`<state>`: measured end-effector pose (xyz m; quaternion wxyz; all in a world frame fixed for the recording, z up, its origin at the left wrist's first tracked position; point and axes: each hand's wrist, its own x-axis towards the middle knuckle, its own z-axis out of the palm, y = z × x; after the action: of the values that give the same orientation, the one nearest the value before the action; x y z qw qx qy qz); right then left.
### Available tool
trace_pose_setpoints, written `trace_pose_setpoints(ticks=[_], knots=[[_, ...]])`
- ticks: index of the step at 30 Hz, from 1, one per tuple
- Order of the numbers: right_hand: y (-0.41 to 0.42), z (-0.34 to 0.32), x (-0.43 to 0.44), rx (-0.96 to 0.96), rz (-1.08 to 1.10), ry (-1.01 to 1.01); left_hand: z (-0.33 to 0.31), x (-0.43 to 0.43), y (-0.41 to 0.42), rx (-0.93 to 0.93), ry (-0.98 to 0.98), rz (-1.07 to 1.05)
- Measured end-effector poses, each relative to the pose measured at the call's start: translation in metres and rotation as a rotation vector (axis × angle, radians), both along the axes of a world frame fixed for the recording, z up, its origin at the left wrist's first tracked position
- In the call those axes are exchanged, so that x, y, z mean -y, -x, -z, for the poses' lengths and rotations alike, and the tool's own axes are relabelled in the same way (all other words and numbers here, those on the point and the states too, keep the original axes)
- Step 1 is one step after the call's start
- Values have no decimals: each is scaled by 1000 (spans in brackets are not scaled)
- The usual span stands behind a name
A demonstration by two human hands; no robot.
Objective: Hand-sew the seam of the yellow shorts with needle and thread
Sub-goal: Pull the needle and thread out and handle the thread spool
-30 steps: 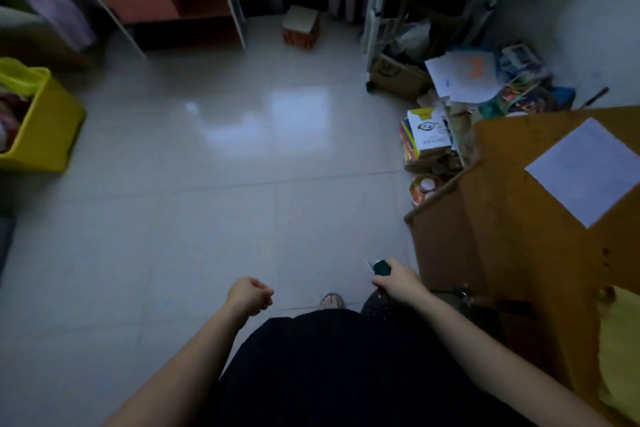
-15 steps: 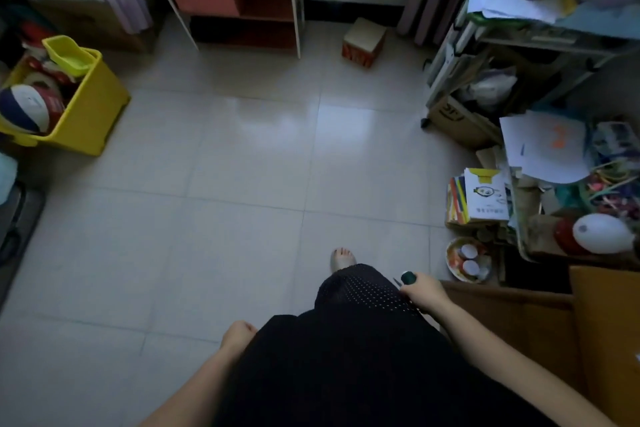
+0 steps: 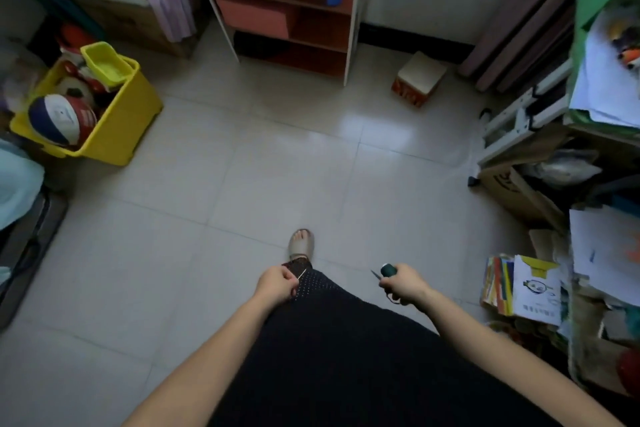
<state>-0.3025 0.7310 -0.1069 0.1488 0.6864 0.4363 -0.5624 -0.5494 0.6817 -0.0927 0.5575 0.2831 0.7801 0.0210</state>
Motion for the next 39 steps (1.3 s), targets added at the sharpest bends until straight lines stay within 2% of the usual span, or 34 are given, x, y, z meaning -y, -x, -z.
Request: trace_pose_setpoints(ticks=[3,8,13,18,20,23,26,29,32,36,39], knots=[[34,4,-63,-17,69,-55,1,-55,62,-23,39,-71],[58,-3,-151,7,247,-145,-5,-156,163,-168,30,-122],[56,-7,-228,47,384,-163,5,-232,189,-175,94,-118],[44,6,-315,118,302,-128,19,-302,156,-149,166,3],[39,7,-357,180,179,-132,18,-334,142,-136,166,35],[37,6,-420,215,67,-107,13,-397,136,-158,117,-83],[43,-3,-483,217,-14,-101,3,-475,144,-64,13,-210],[57,-7,-535,204,-26,-124,-8,-545,149,-26,-52,-239],[74,-4,-583,171,-13,-121,-11,-603,141,-1,-55,-141],[98,-3,-635,164,23,-112,-6,-655,137,-36,33,221],[114,-5,-673,134,91,-132,0,-691,158,-64,44,282]])
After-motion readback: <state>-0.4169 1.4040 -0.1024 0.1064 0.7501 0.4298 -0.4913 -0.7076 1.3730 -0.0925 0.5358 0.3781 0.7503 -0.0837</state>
